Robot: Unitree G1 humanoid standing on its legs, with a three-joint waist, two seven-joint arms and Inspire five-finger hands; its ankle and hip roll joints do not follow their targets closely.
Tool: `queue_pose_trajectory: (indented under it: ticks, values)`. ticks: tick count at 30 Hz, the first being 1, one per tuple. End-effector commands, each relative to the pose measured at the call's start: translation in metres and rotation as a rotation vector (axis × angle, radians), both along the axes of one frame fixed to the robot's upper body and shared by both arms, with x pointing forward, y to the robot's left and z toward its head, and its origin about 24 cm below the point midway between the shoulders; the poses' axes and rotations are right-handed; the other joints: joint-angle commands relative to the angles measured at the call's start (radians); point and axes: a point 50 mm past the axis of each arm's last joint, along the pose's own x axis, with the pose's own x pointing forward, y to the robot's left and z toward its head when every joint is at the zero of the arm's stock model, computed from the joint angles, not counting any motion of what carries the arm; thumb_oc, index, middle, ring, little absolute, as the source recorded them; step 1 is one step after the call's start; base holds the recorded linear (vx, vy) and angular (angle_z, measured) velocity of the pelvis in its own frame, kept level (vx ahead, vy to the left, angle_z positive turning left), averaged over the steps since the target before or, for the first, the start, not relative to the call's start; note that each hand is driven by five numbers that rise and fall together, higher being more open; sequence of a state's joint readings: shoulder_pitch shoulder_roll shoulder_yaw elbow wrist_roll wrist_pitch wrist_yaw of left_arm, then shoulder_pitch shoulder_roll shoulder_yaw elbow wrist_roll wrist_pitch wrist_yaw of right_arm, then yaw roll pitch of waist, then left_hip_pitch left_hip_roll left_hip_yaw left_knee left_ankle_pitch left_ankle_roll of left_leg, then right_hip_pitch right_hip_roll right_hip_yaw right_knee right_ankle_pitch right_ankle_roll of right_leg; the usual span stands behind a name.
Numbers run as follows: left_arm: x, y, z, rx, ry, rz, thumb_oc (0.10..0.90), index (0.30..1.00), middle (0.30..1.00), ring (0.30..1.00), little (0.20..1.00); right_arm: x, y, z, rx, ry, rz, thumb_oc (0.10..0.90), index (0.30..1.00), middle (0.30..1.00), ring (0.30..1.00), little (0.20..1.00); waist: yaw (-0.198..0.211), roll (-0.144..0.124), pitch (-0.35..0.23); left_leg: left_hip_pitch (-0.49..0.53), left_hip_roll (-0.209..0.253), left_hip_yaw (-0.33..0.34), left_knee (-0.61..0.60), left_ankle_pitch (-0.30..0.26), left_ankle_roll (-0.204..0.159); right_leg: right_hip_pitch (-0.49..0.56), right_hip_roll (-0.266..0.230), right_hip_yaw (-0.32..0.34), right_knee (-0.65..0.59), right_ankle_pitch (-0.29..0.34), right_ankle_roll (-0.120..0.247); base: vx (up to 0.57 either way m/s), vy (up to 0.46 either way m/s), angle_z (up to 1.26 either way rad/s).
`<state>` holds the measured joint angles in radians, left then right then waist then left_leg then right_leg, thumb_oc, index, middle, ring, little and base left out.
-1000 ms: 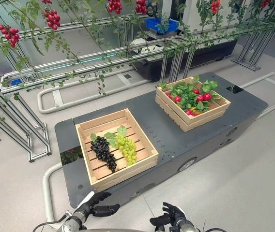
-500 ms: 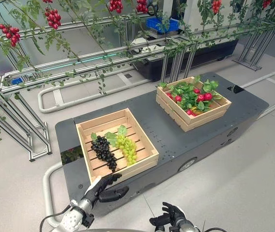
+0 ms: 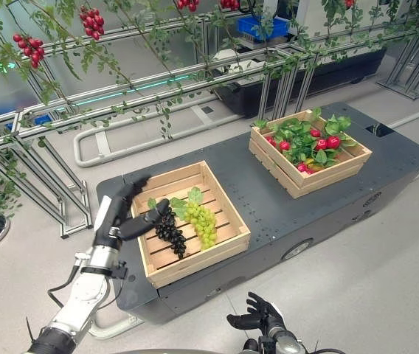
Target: Pick up the fruits from the basket on one side to the basket on the other side
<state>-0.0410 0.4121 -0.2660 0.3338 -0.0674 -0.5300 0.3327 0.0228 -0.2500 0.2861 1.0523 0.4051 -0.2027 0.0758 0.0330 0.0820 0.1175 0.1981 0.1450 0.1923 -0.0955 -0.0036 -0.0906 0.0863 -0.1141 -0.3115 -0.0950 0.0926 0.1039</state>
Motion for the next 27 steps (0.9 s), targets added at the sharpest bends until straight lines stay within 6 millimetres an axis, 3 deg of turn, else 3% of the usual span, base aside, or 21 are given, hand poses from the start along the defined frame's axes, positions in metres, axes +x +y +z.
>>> queue_pose_trajectory:
  ticks: [1, 3, 6, 8, 10, 12, 13, 15, 16, 17, 18, 19, 21, 22, 24, 25, 26, 27]
  values:
    - [0.041, 0.011, 0.038, 0.225, -0.113, 0.062, 0.800, 0.900, 0.900, 0.900, 0.900, 0.042, 0.001, 0.020, 0.042, -0.179, 0.022, 0.800, 0.900, 0.900, 0.900, 0.900, -0.006, -0.054, 0.034, -0.001, -0.037, -0.009, 0.008, -0.064, 0.042, 0.109, -0.058, -0.035, 0.008, -0.118, -0.002, 0.09, -0.024, 0.05]
    - [0.056, 0.033, 0.025, 0.487, 0.012, 0.137, 0.800, 0.900, 0.900, 0.900, 0.900, 0.040, -0.002, 0.018, 0.014, -0.143, 0.061, 0.800, 0.900, 0.900, 0.900, 0.900, -0.030, -0.046, 0.024, 0.009, -0.032, 0.001, 0.008, -0.060, 0.040, 0.117, -0.050, -0.029, 0.008, -0.124, -0.002, 0.14, -0.028, 0.06]
    - [0.067, 0.060, 0.018, 0.705, 0.126, 0.194, 0.800, 0.900, 0.900, 0.900, 0.900, 0.038, -0.004, 0.016, 0.003, -0.105, 0.107, 0.800, 0.900, 0.900, 0.900, 0.900, -0.057, -0.043, 0.019, 0.038, -0.022, 0.028, 0.008, -0.046, 0.036, 0.117, -0.037, -0.002, 0.025, -0.141, -0.010, 0.16, -0.038, 0.02]
    - [0.067, 0.072, 0.018, 0.790, 0.116, 0.235, 0.800, 0.900, 0.900, 0.900, 0.900, 0.040, -0.006, 0.017, 0.014, -0.092, 0.133, 0.800, 0.900, 0.900, 0.900, 0.900, -0.072, -0.055, 0.038, -0.007, 0.001, 0.051, 0.172, -0.066, 0.021, 0.096, -0.032, 0.029, 0.078, -0.165, -0.027, 0.10, -0.091, -0.09]
    - [0.072, 0.071, 0.029, 0.882, 0.035, 0.224, 0.800, 0.900, 0.900, 0.900, 0.900, 0.044, -0.010, 0.020, 0.015, -0.096, 0.156, 0.800, 0.900, 0.900, 0.900, 0.900, -0.065, -0.075, 0.103, -0.205, 0.049, 0.009, 0.510, 0.020, -0.005, 0.073, -0.019, 0.050, 0.115, -0.168, -0.070, -0.05, -0.118, -0.01]
    - [0.075, 0.064, 0.033, 0.916, -0.026, 0.203, 0.800, 0.900, 0.900, 0.900, 0.900, 0.046, -0.016, 0.022, -0.004, -0.104, 0.161, 0.800, 0.900, 0.900, 0.900, 0.900, -0.065, -0.067, 0.139, -0.307, 0.040, -0.014, 0.591, 0.047, -0.007, 0.062, -0.015, 0.057, 0.129, -0.165, -0.087, -0.06, 0.091, -0.16]
    - [0.077, 0.060, 0.036, 0.925, -0.052, 0.193, 0.800, 0.900, 0.900, 0.900, 0.900, 0.048, -0.018, 0.023, -0.017, -0.107, 0.160, 0.800, 0.900, 0.900, 0.900, 0.900, -0.066, -0.060, 0.154, -0.320, 0.015, -0.015, 0.524, 0.060, -0.018, 0.069, -0.017, 0.063, 0.130, -0.165, -0.080, 0.00, 0.265, -0.09]
    - [0.080, 0.051, 0.040, 0.967, -0.114, 0.172, 0.800, 0.900, 0.900, 0.900, 0.900, 0.054, -0.020, 0.026, -0.029, -0.133, 0.140, 0.800, 0.900, 0.900, 0.900, 0.900, -0.061, -0.048, 0.170, -0.269, -0.028, 0.033, 0.215, 0.087, -0.021, 0.103, -0.020, 0.066, 0.113, -0.164, -0.045, 0.09, 0.297, 0.03]
    - [0.081, 0.050, 0.040, 0.973, -0.119, 0.172, 0.800, 0.900, 0.900, 0.900, 0.900, 0.056, -0.020, 0.026, -0.033, -0.136, 0.135, 0.800, 0.900, 0.900, 0.900, 0.900, -0.062, -0.046, 0.168, -0.260, -0.032, 0.042, 0.168, 0.085, -0.016, 0.108, -0.018, 0.066, 0.102, -0.161, -0.040, 0.15, 0.272, -0.07]
    - [0.084, 0.046, 0.038, 0.964, -0.118, 0.157, 0.800, 0.900, 0.900, 0.900, 0.900, 0.059, -0.020, 0.027, -0.051, -0.138, 0.098, 0.800, 0.900, 0.900, 0.900, 0.900, -0.065, -0.062, 0.163, -0.254, -0.044, 0.049, 0.203, 0.020, 0.027, 0.111, -0.033, 0.065, 0.087, -0.153, -0.033, 0.21, 0.371, -0.12]
    - [0.084, 0.046, 0.037, 1.001, -0.144, 0.150, 0.800, 0.900, 0.900, 0.900, 0.900, 0.058, -0.019, 0.025, -0.021, -0.150, 0.040, 0.800, 0.900, 0.900, 0.900, 0.900, -0.062, -0.062, 0.153, -0.213, -0.072, 0.037, 0.135, 0.012, 0.050, 0.091, -0.053, 0.045, 0.123, -0.160, -0.003, 0.21, 0.366, -0.14]
    - [0.084, 0.046, 0.038, 1.001, -0.149, 0.152, 0.800, 0.900, 0.900, 0.900, 0.900, 0.058, -0.019, 0.025, -0.013, -0.150, 0.034, 0.800, 0.900, 0.900, 0.900, 0.900, -0.063, -0.060, 0.151, -0.205, -0.071, 0.038, 0.119, 0.015, 0.053, 0.080, -0.054, 0.041, 0.135, -0.162, -0.002, 0.20, 0.344, -0.21]
    - [0.086, 0.042, 0.040, 1.018, -0.164, 0.142, 0.800, 0.900, 0.900, 0.900, 0.900, 0.052, -0.022, 0.024, -0.007, -0.159, 0.020, 0.800, 0.900, 0.900, 0.900, 0.900, -0.073, -0.056, 0.154, -0.181, -0.077, 0.036, 0.102, 0.004, 0.068, 0.007, -0.079, 0.030, 0.337, -0.192, 0.010, 0.15, 0.240, -0.49]
    - [0.089, 0.044, 0.046, 1.063, -0.178, 0.150, 0.800, 0.900, 0.900, 0.900, 0.900, 0.054, -0.026, 0.027, -0.001, -0.182, 0.018, 0.800, 0.900, 0.900, 0.900, 0.900, -0.079, -0.057, 0.178, -0.186, -0.086, 0.020, 0.106, -0.002, 0.096, -0.127, -0.089, 0.074, 0.542, -0.157, 0.013, 0.07, 0.175, -0.44]
    - [0.089, 0.046, 0.049, 1.081, -0.186, 0.151, 0.800, 0.900, 0.900, 0.900, 0.900, 0.053, -0.028, 0.028, 0.004, -0.188, 0.008, 0.800, 0.900, 0.900, 0.900, 0.900, -0.089, -0.061, 0.196, -0.184, -0.089, 0.002, 0.118, -0.015, 0.106, -0.193, -0.069, 0.113, 0.583, -0.144, 0.010, 0.00, 0.034, -0.20]
    - [0.091, 0.050, 0.056, 1.086, -0.199, 0.168, 0.800, 0.900, 0.900, 0.900, 0.900, 0.055, -0.029, 0.030, 0.007, -0.198, 0.020, 0.800, 0.900, 0.900, 0.900, 0.900, -0.090, -0.065, 0.218, -0.187, -0.087, -0.003, 0.125, -0.021, 0.107, -0.222, -0.082, 0.107, 0.565, -0.128, 0.009, -0.03, -0.131, 0.03]
    - [0.098, 0.056, 0.078, 1.106, -0.264, 0.197, 0.800, 0.900, 0.900, 0.900, 0.900, 0.068, -0.024, 0.036, 0.012, -0.234, 0.053, 0.800, 0.900, 0.900, 0.900, 0.900, -0.075, -0.069, 0.257, -0.207, -0.075, 0.007, 0.143, -0.027, 0.093, -0.212, -0.109, 0.076, 0.416, -0.093, 0.006, -0.05, -0.154, 0.16]
    - [0.099, 0.057, 0.083, 1.118, -0.281, 0.200, 0.800, 0.900, 0.900, 0.900, 0.900, 0.071, -0.023, 0.037, 0.013, -0.241, 0.061, 0.800, 0.900, 0.900, 0.900, 0.900, -0.071, -0.069, 0.263, -0.214, -0.072, 0.011, 0.147, -0.029, 0.090, -0.212, -0.113, 0.071, 0.384, -0.082, 0.006, -0.05, -0.148, 0.19]
